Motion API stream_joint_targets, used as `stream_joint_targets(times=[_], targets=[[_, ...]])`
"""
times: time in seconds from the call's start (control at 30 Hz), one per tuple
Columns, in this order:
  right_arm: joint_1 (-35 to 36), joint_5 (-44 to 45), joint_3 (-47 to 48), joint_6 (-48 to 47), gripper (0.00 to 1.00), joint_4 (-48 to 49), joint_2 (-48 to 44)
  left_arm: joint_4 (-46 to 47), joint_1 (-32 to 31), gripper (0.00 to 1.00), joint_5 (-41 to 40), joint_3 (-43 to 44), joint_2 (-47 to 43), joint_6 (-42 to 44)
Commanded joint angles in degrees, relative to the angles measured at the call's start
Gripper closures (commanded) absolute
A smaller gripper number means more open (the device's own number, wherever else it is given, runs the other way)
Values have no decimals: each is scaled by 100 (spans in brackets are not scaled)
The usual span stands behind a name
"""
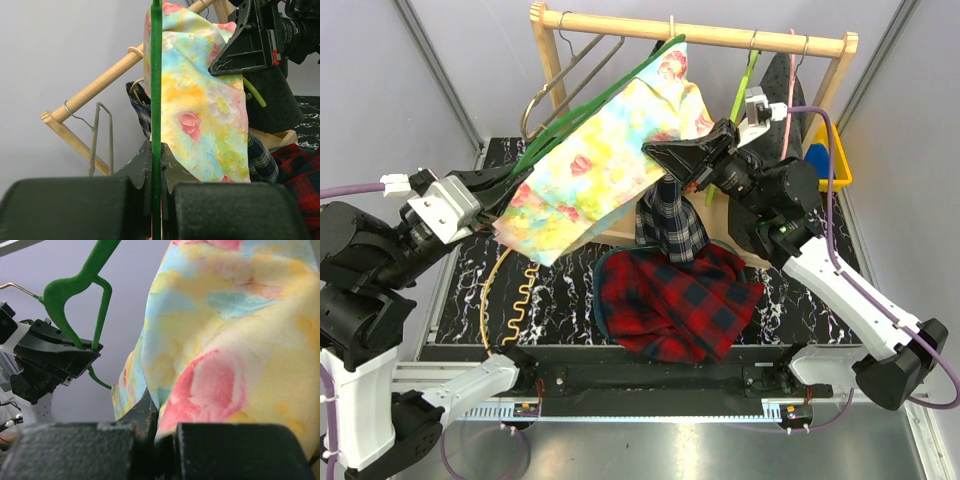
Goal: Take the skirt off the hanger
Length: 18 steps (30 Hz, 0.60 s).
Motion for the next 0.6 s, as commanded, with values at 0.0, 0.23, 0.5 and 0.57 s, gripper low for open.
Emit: stream_joint_targets(times=[0.0,0.23,0.5,0.57], targets=[[-33,60,218,-294,100,-119,-334,793,-10,100,39,-22,-52,18],[-86,24,622,-1313,100,-1479,-1658,1144,-10,100,-392,-488,-263,238],[-69,1499,1131,-2570,100,-3053,-3296,1391,-1,100,-795,-550,-88,572],[88,1589,1456,-2833,100,-3151,-3419,1400,-10,100,-892,-498,-26,642]])
